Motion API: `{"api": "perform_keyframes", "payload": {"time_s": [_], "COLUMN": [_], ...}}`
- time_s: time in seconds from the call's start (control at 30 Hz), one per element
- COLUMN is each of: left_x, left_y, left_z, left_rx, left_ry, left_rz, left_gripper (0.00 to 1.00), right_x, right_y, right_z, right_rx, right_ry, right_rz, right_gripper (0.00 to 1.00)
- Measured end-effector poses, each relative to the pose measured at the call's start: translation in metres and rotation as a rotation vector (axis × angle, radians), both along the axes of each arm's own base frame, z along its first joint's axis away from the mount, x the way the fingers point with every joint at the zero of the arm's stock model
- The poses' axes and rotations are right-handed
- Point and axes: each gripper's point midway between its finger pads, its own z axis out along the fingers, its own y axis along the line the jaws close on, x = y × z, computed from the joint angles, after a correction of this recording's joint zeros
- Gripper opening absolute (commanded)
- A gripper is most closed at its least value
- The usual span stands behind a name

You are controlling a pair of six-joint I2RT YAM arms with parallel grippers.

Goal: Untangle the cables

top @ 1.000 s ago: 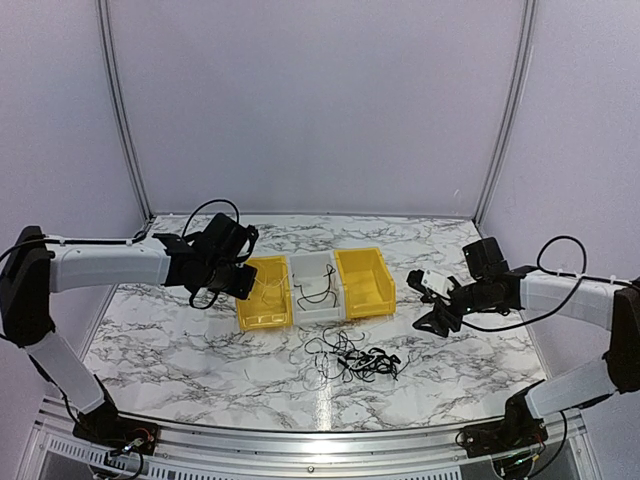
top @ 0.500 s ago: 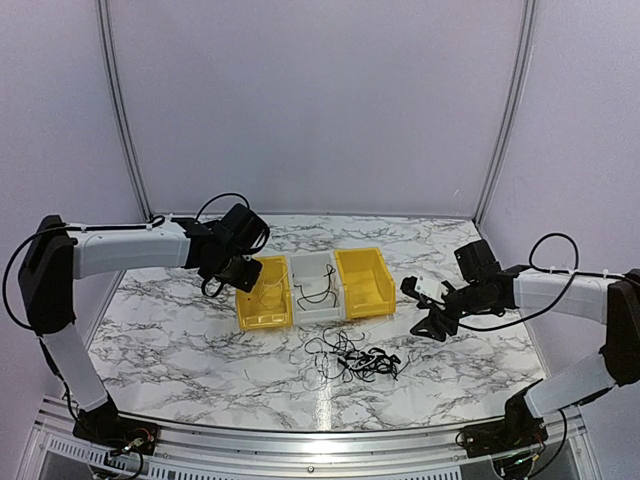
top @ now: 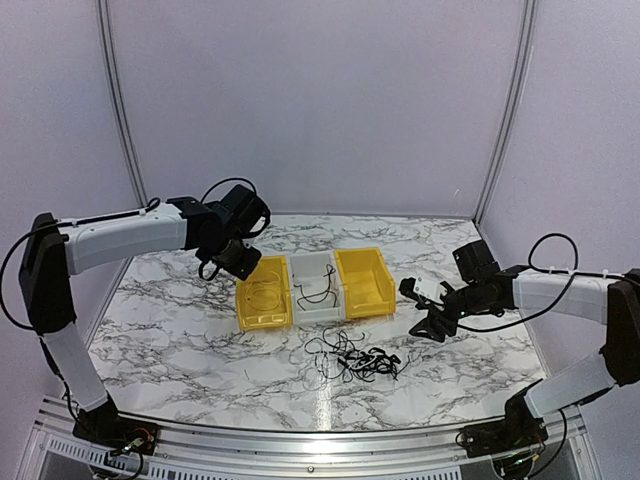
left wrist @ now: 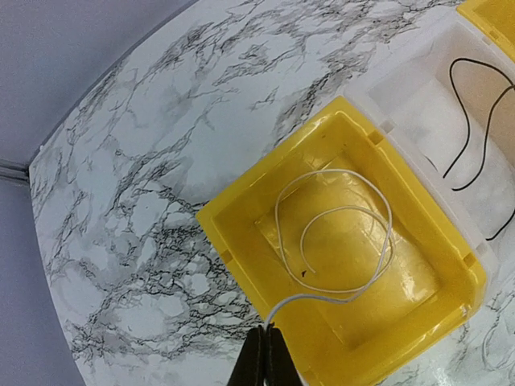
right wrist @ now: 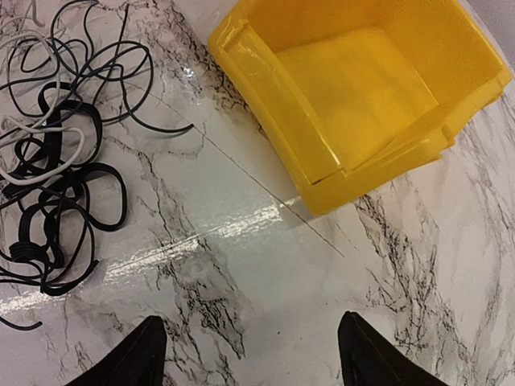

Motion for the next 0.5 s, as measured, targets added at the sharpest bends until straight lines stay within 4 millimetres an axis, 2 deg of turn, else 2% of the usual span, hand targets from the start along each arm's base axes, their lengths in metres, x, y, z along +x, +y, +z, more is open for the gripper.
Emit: {"api": "perform_keyframes", "payload": {"time_s": [0.1,0.2,0.37,0.5], "left_x": [0.007,0.011,0.008,0.002], "left_y": [-0.015,-0.030,-0.048,-0.054], "left_z": [-0.008,-0.026,-0.053,-0.072], "left_rx": [-0.011,-0.021,-0.034,-0.023], "left_ry": [0.030,0.080,0.155,0.196], "left_rz": [-0.029,-0.055,-0.089,-0.099], "left_gripper": [0.00,0.00,0.00,0.00], "right_x": [0.000,0.000,0.000,-0.001], "right_y": [0.000,0.000,0.000,-0.001], "right_z": [0.000,0.000,0.000,-0.001], "right_rx": [-0.002,-0.004,-0.005,-0.006], "right_ry": [0.000,-0.001,0.001,0.004], "right_rz": [0.000,-0.001,-0.001,-0.001], "right_gripper": [0.73,0.73,0.73,0.73]}}
